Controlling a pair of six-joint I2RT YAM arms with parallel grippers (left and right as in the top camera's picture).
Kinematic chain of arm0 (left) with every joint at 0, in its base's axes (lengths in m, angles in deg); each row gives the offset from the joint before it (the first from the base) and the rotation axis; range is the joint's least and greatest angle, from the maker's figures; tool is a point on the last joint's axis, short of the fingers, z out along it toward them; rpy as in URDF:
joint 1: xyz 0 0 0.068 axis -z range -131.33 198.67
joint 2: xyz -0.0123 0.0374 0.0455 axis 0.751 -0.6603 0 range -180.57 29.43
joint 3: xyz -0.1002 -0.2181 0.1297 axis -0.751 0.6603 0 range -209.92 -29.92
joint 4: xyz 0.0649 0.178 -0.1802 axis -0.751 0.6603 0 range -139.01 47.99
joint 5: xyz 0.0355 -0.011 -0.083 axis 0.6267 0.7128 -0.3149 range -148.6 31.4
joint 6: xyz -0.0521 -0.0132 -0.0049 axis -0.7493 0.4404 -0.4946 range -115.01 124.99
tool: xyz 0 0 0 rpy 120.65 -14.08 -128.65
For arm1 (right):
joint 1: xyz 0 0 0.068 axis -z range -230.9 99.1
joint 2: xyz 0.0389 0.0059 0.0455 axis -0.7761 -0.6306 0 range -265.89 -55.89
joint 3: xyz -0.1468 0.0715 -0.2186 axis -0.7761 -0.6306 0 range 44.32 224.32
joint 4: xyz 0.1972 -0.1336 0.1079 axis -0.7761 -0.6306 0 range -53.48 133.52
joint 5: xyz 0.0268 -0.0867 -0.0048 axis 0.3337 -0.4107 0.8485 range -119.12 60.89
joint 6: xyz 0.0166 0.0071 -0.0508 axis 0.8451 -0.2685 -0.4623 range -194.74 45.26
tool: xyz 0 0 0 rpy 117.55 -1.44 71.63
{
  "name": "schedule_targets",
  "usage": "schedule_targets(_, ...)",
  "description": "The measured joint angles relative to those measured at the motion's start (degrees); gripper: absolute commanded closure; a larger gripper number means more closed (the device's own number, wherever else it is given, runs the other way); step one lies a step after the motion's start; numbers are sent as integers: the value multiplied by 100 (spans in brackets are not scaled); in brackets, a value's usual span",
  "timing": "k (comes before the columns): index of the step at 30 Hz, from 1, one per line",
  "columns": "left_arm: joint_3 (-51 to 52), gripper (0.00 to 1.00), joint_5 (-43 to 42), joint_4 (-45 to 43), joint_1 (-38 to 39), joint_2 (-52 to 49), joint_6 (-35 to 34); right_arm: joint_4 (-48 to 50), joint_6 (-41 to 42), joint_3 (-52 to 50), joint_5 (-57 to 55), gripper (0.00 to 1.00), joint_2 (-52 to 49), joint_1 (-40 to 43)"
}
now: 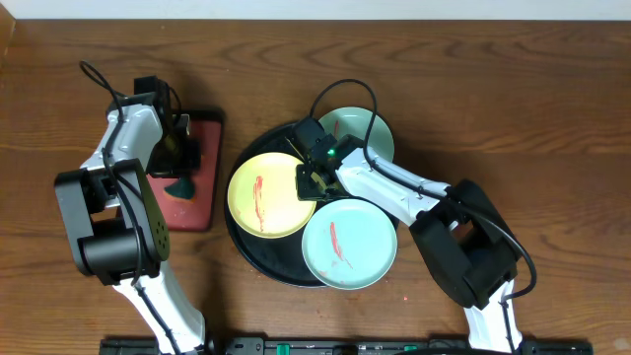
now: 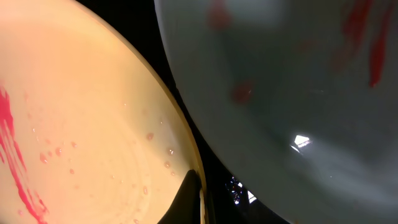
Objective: Clean dirty plates on tray and stack at the side
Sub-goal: 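Grasp the green sponge with the left gripper and lift it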
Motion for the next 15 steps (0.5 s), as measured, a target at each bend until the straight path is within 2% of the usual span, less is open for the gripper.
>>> schedule_targets(7, -63, 93, -59, 400, 2, 166, -184, 0, -2, 0, 0, 99, 0, 0)
schedule_targets(15, -76, 93, -181, 706, 9, 1333, -575, 0, -2, 0, 7, 99, 0, 4)
